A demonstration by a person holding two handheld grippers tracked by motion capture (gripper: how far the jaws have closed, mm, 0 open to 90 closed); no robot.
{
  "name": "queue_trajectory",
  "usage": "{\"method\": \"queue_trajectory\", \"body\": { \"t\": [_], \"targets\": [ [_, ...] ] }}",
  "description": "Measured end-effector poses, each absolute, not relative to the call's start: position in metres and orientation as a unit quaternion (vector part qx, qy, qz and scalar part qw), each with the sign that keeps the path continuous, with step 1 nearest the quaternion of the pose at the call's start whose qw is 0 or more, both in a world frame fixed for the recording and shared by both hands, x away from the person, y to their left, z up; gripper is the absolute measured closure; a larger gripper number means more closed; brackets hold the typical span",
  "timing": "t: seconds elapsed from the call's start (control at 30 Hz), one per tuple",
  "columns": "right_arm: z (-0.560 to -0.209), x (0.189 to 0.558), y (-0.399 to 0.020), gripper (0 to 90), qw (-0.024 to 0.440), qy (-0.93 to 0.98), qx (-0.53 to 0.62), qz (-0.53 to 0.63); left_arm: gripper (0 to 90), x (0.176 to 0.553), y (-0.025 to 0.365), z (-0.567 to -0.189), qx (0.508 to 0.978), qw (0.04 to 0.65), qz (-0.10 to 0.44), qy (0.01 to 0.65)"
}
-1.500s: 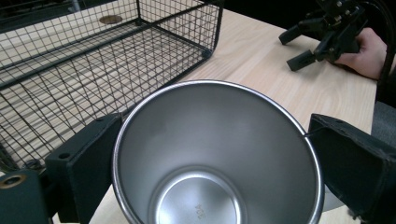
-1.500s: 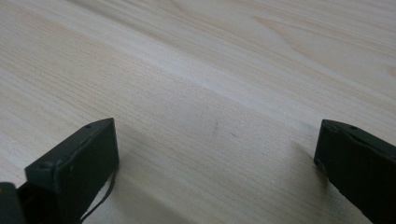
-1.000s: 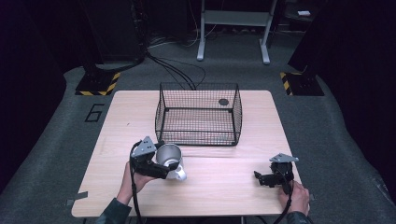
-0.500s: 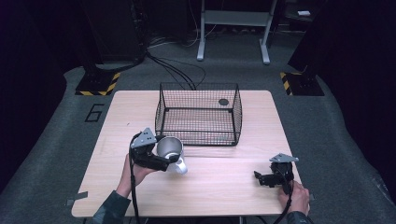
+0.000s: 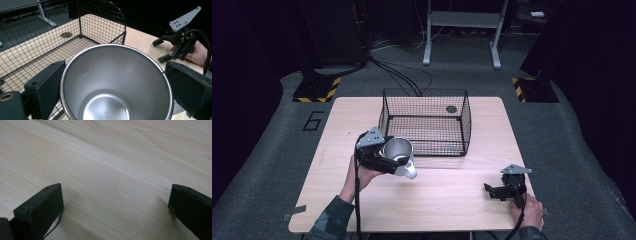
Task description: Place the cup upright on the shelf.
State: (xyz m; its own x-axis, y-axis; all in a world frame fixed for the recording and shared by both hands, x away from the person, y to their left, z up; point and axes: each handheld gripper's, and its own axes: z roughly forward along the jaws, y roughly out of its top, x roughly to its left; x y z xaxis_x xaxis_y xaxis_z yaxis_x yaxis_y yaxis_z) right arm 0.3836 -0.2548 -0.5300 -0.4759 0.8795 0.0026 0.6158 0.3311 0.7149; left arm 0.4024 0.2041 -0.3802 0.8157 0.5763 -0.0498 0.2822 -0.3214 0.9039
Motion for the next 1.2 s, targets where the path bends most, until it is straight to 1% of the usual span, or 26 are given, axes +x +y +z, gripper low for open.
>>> {"method": "queue_trajectory", "body": {
  "t": [0.17,0.6,1.2],
  "targets": [
    [-0.53,0.384,-0.255,0.0,0.198,0.792,0.472,0.334,6.4,0.407,0.202,-0.375,0.799,0.521,0.137,0.267],
    [-0.53,0.384,-0.255,0.0,0.199,0.793,0.469,0.334,6.4,0.423,0.195,-0.358,0.801,0.52,0.148,0.258],
    [-0.53,0.384,-0.255,0.0,0.199,0.793,0.469,0.335,6.4,0.451,0.187,-0.345,0.796,0.519,0.154,0.27]
  ]
}}
